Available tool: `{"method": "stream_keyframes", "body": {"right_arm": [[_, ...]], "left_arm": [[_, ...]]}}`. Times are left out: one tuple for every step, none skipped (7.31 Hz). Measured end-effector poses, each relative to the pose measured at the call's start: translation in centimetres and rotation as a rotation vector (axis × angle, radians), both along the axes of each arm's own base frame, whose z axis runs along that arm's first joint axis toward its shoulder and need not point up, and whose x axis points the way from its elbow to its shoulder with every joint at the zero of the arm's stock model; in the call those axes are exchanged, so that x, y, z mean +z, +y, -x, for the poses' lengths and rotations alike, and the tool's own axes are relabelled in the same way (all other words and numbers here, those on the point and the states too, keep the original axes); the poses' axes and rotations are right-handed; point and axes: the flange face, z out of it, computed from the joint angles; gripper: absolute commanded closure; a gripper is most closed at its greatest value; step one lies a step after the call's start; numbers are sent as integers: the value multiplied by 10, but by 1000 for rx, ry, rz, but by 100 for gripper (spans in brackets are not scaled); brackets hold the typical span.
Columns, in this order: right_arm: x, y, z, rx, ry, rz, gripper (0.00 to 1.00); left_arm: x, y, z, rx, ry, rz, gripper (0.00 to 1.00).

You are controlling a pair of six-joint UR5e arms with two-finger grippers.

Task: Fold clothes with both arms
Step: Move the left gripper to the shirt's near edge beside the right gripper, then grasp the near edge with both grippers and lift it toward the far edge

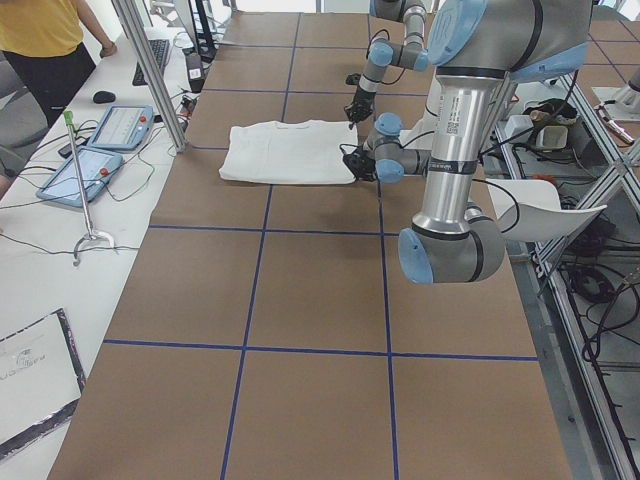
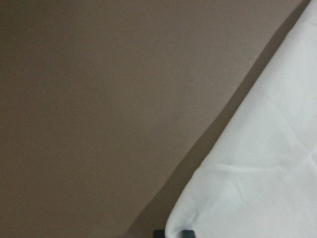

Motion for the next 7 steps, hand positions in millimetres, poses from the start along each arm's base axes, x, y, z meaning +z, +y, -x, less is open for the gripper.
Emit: {"method": "stream_keyframes", "body": {"right_arm": [[-2,2,-4,0,1,0,100],[-10,8,-10,-6,3,0,100],[-21,24,-21,-25,6,2,100],[-27,44,-32,-41,4,13,100],[-28,61,-45,-49,-4,26,100],[-32,72,-62,-55,-21,31,100],[-39,71,-79,-47,-37,32,100]], "left_arm": [[-9,1,6,1,19,-4,100],[-25,4,17,1,50,-7,100],[-44,9,30,-1,82,4,100],[-62,21,41,3,105,29,100],[-80,35,52,13,125,56,100],[-97,45,65,21,150,79,100],[-112,50,77,25,178,86,100]]}}
